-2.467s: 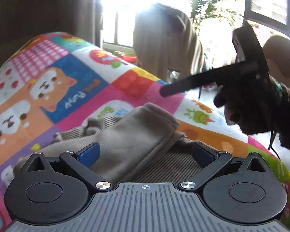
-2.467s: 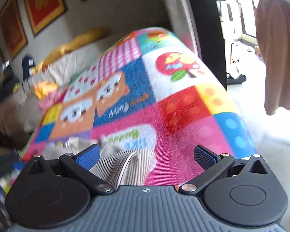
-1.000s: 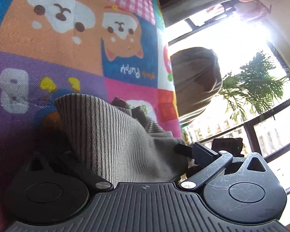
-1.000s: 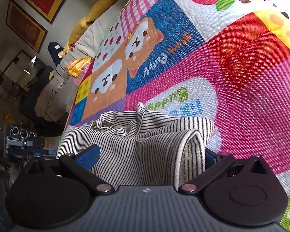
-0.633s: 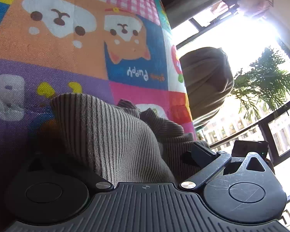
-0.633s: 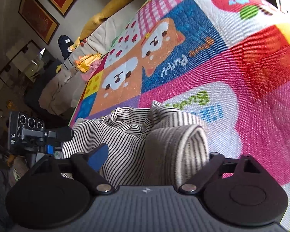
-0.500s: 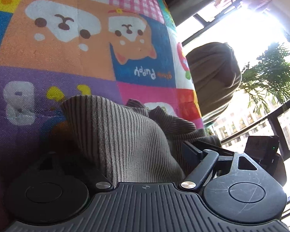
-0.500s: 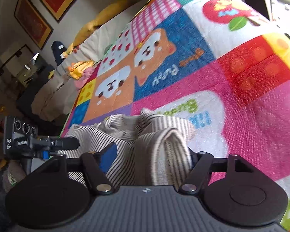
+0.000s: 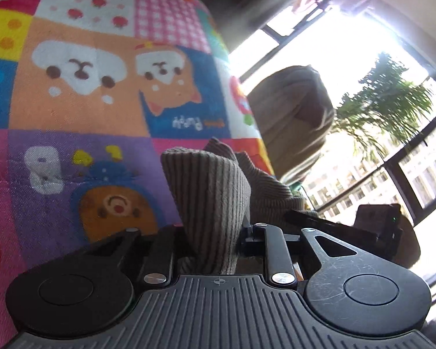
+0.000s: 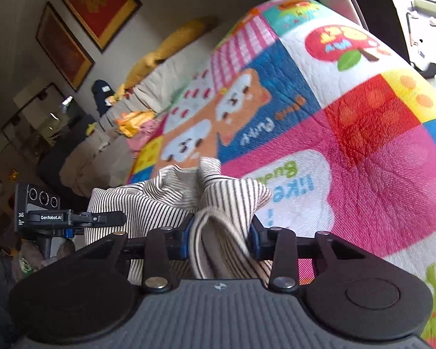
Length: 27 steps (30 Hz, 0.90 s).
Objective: Fold clothes
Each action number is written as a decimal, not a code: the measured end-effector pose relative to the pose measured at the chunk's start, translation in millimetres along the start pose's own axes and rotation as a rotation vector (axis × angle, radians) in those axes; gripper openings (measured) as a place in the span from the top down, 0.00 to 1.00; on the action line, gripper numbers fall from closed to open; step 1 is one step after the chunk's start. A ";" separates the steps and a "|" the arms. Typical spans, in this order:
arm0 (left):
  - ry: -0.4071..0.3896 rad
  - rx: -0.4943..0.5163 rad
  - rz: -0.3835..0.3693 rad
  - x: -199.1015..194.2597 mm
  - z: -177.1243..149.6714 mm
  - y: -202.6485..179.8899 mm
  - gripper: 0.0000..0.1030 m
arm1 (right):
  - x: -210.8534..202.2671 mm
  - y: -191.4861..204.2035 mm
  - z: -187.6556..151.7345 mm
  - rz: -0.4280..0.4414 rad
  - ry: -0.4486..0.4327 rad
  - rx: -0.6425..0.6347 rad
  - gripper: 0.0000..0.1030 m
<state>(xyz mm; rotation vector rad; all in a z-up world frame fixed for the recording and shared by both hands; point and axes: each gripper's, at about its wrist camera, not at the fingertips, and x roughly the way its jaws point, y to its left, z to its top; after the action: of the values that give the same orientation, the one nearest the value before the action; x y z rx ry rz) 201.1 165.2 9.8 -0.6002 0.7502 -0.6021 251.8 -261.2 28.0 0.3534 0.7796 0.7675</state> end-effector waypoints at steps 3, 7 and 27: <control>0.011 0.134 -0.032 -35.2 -28.8 -30.8 0.77 | -40.1 20.3 -18.2 0.010 -0.008 -0.028 0.69; 0.040 0.269 0.001 -72.6 -81.3 -53.3 0.68 | -87.7 49.3 -60.4 -0.044 0.002 -0.128 0.69; -0.058 0.148 0.010 -166.5 -171.3 -45.4 0.08 | -99.3 131.2 -204.7 -0.653 0.040 -0.926 0.22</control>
<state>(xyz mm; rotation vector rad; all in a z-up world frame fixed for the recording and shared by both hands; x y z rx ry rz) -39.3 200.8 13.3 -0.4750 0.6474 -0.6225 -9.6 -242.0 11.7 -0.7239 0.4561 0.4402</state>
